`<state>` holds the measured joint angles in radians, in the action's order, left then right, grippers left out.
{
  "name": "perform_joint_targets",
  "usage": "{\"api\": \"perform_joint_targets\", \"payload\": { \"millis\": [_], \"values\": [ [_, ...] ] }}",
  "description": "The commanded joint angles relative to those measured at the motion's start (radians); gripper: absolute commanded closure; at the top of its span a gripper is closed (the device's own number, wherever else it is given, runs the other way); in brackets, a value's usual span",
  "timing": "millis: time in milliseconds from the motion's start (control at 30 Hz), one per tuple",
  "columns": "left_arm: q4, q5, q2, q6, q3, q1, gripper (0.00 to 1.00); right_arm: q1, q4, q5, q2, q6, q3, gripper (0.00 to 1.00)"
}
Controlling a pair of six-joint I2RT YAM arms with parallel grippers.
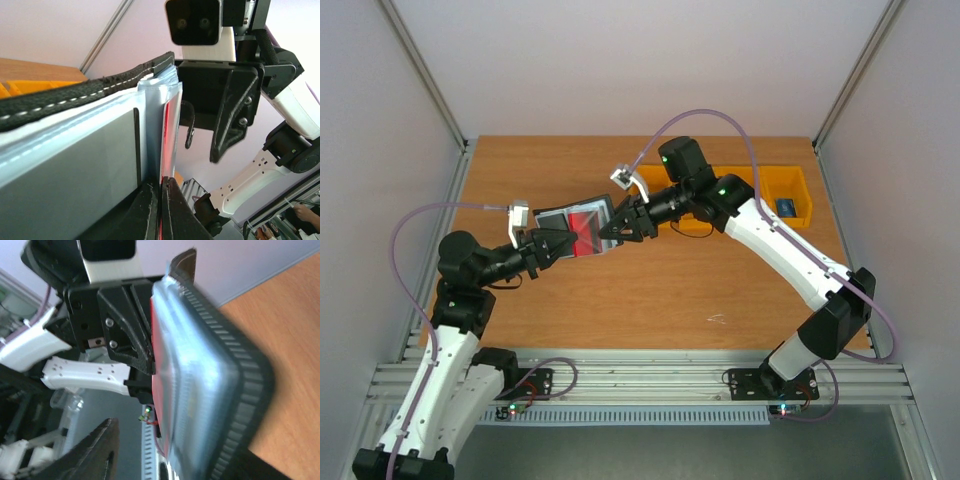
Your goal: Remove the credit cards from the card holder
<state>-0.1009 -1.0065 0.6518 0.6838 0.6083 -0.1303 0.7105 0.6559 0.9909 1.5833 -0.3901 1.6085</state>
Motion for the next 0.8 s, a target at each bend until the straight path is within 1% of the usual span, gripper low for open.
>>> {"api": "perform_joint_targets", "payload": {
  "millis": [0, 167, 200, 300, 367, 600, 767],
  "values": [
    [-0.012, -0.013, -0.018, -0.016, 0.032, 0.009, 1.0, -0.017, -0.035, 0.091, -0.036, 0.024, -0.003, 0.67],
    [-0.015, -0.026, -0.021, -0.019, 0.034, 0.011, 1.0, -0.017, -0.056, 0.091, -0.029, 0.043, -0.012, 0.97],
    [-0.018, -0.03, -0.022, -0.018, 0.033, 0.011, 1.0, -0.018, -0.058, 0.087, -0.027, 0.046, -0.012, 0.99],
    [-0.025, -0.034, -0.026, -0.021, 0.034, 0.011, 0.99, -0.017, -0.06, 0.092, -0.023, 0.047, -0.01, 0.99],
    [-0.025, -0.029, -0.029, -0.027, 0.037, 0.013, 0.95, -0.018, -0.058, 0.096, -0.024, 0.043, -0.01, 0.99],
    [-0.037, -0.021, -0.031, -0.016, 0.037, 0.02, 0.88, -0.022, -0.042, 0.108, -0.029, 0.027, -0.009, 0.99],
    [-0.037, -0.027, -0.031, -0.018, 0.039, 0.028, 0.89, -0.031, -0.038, 0.122, -0.029, 0.026, -0.009, 0.99]
  ]
}}
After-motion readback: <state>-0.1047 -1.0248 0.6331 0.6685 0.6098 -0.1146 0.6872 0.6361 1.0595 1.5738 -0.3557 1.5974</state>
